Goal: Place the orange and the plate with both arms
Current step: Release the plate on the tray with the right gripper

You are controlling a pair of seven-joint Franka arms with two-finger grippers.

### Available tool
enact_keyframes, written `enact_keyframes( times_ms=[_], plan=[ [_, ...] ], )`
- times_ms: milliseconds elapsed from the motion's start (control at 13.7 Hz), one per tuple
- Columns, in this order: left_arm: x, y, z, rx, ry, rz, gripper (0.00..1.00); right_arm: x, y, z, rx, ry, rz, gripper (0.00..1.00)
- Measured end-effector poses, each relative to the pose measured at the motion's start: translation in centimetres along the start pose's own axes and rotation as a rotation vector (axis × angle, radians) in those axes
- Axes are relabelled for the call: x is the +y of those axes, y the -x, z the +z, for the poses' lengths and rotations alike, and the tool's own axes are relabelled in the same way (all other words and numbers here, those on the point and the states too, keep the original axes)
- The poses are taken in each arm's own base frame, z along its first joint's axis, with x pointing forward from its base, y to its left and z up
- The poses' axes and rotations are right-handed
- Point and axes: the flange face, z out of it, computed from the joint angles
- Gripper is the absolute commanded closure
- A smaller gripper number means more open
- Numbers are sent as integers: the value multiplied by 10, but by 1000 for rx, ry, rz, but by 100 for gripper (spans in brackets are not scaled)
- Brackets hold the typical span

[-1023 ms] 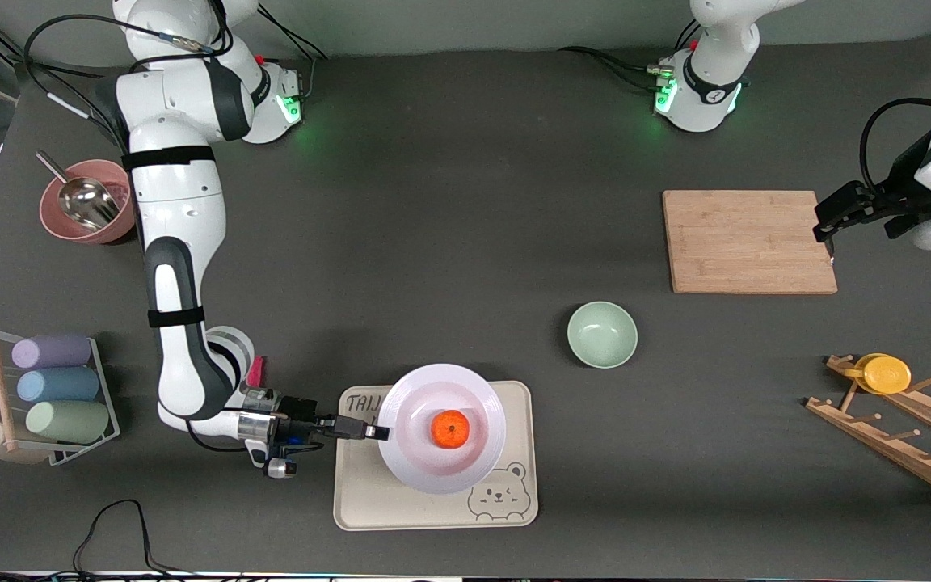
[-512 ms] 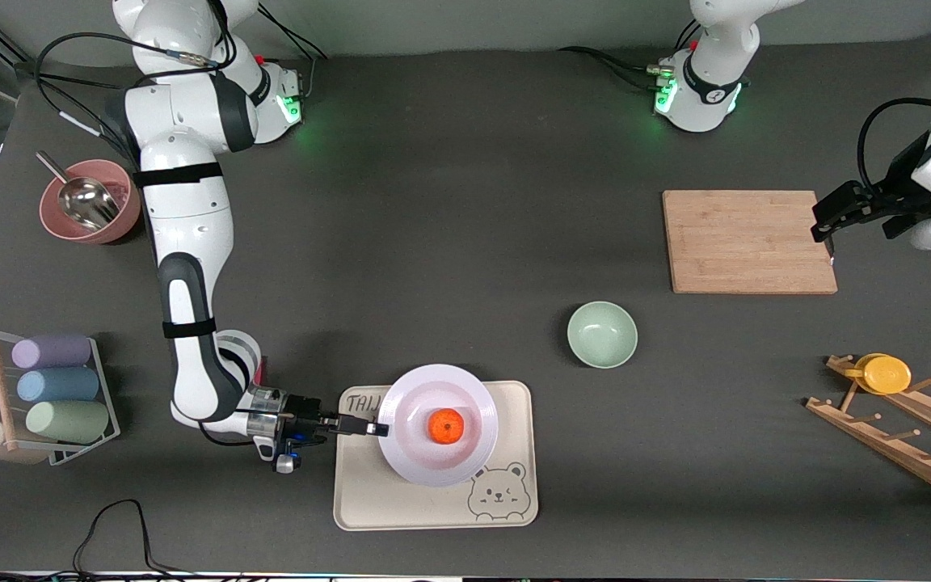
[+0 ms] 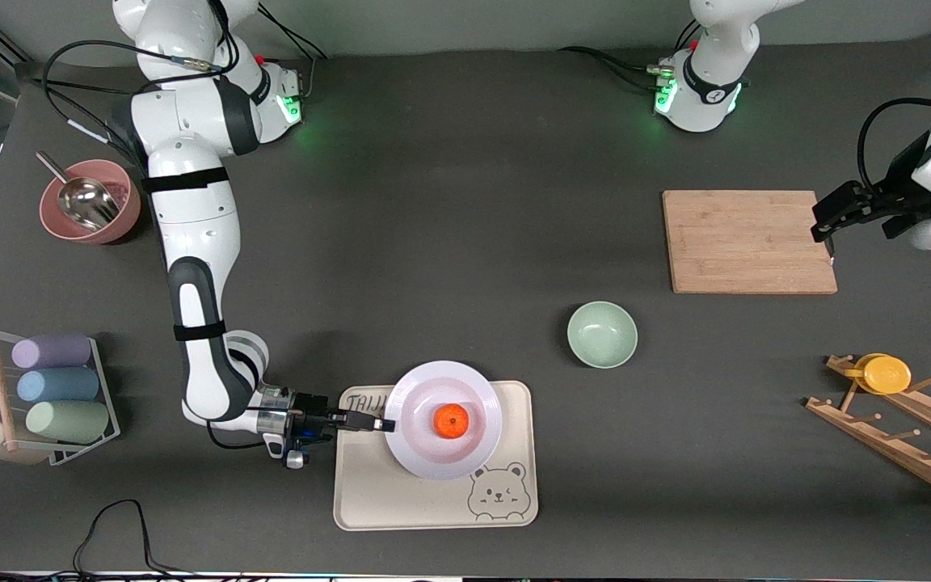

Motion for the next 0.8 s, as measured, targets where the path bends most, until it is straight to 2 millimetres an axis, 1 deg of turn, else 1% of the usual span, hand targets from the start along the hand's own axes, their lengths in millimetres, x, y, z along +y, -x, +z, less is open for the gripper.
enact_keyframes(
  times_ms=[73,146,292,438,512,804],
  plan=[
    [0,0,0,0,0,0,0,1,1,1,-2,-2,-2,100],
    [0,0,0,0,0,0,0,1,1,2,-2,-2,-3,75],
    [0,0,0,0,1,0,0,1,1,3,-3,-4,-3,58],
    [0,0,0,0,1,-1,0,1,2,3,-4,-6,-3,53],
    [0,0,0,0,1,-1,0,0,2,4,-4,-6,-3,47],
    [0,0,0,0,2,-1,0,-1,1,5,-4,-9,-6,47]
  ],
)
